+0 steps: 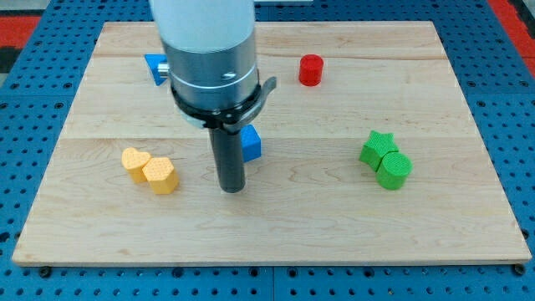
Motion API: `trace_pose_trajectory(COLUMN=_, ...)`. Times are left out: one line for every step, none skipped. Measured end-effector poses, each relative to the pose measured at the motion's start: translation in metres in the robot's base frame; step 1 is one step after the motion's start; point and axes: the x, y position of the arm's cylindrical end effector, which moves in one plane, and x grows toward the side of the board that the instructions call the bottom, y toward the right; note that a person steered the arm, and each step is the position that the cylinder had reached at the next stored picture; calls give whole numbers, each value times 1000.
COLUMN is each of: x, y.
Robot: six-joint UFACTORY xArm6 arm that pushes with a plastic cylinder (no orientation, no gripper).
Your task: Move the blue cube slightly left
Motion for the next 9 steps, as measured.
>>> trace_pose_trajectory(x=-31, y=6)
trace_pose_trajectory(x=-76, y=7)
trace_pose_trajectory(x=-107, y=-1)
trace_pose_trajectory(x=-98, y=21)
trace_pose_trajectory(x=-102, y=58)
trace_pose_trajectory(x=-130, y=52)
trace_pose_trajectory(x=-155, y=7)
trace_pose_trajectory(x=-167, y=-41)
trace_pose_trajectory(x=-157, y=-18)
